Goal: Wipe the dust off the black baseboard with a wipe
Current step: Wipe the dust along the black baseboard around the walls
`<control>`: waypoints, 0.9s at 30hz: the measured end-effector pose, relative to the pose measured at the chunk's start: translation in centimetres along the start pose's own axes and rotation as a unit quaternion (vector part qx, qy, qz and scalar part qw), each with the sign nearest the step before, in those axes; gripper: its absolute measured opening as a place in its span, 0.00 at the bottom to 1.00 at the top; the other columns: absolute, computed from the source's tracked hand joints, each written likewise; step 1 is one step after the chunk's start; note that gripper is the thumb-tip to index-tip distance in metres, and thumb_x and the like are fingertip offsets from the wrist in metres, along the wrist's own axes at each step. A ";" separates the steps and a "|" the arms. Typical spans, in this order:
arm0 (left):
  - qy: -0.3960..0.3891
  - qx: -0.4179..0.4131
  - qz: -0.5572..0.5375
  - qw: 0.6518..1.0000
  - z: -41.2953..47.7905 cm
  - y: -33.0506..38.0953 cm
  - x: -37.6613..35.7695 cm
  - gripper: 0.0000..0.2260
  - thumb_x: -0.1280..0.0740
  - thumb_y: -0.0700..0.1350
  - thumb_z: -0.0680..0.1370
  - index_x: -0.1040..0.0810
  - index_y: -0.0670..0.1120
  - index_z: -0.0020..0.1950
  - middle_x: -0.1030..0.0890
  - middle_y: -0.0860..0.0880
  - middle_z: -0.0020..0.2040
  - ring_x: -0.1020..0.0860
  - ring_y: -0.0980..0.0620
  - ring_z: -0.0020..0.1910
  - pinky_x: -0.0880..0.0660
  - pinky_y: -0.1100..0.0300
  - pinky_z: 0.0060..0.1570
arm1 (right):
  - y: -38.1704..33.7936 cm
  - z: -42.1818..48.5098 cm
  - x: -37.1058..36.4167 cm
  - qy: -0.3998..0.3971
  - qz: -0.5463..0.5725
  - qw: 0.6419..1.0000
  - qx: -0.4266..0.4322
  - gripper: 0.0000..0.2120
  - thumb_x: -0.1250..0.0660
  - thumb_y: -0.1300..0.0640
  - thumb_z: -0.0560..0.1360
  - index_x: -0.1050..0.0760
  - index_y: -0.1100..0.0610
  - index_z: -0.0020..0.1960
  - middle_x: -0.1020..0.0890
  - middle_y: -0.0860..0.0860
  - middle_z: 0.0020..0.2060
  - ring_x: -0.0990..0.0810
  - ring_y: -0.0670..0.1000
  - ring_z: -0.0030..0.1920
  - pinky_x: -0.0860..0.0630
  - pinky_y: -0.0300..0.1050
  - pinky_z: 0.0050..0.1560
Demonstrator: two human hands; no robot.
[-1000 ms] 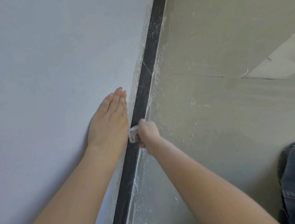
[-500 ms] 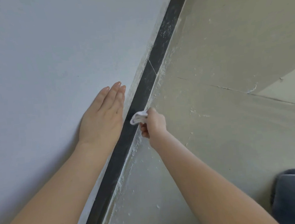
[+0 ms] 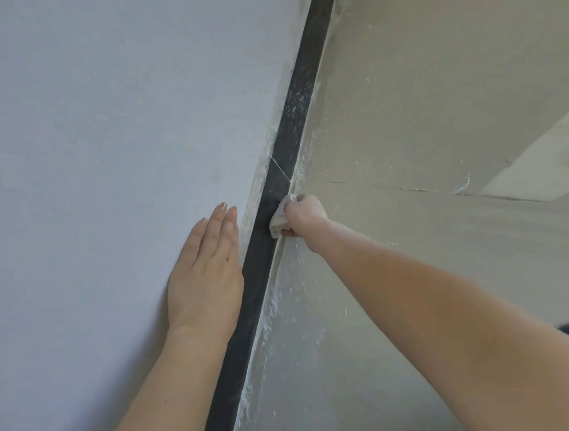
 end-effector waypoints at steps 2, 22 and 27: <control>0.018 -0.008 -0.008 1.000 -0.1 0.0 0.2 0.28 0.55 0.47 0.82 0.68 0.36 0.72 0.65 0.43 0.76 0.67 0.45 0.73 0.80 0.49 0.58 | -0.7 0.7 1.7 0.084 0.088 0.992 0.014 0.13 0.46 0.57 0.80 0.30 0.56 0.62 0.23 0.55 0.42 0.18 0.58 0.49 0.21 0.50 0.54; 0.045 0.003 -0.063 0.997 0.5 -0.1 0.2 0.27 0.56 0.46 0.82 0.68 0.34 0.71 0.63 0.42 0.76 0.66 0.45 0.74 0.75 0.49 0.66 | -4.2 -0.2 1.1 0.097 -0.055 0.973 0.203 0.09 0.43 0.60 0.76 0.27 0.54 0.53 0.24 0.49 0.39 0.25 0.52 0.41 0.26 0.42 0.39; 0.047 0.018 -0.074 0.996 1.0 0.2 0.2 0.26 0.56 0.46 0.81 0.64 0.36 0.74 0.63 0.43 0.77 0.66 0.45 0.74 0.73 0.50 0.64 | -2.6 -4.2 0.6 -0.030 -0.291 0.926 0.240 0.10 0.43 0.68 0.73 0.27 0.70 0.50 0.32 0.61 0.34 0.30 0.50 0.33 0.36 0.32 0.27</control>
Point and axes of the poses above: each hand's wrist, its own z-axis towards the middle knuckle, its own x-axis out of the back of the hand, y = z × x, the point moved 6 cm from there along z, towards the middle knuckle
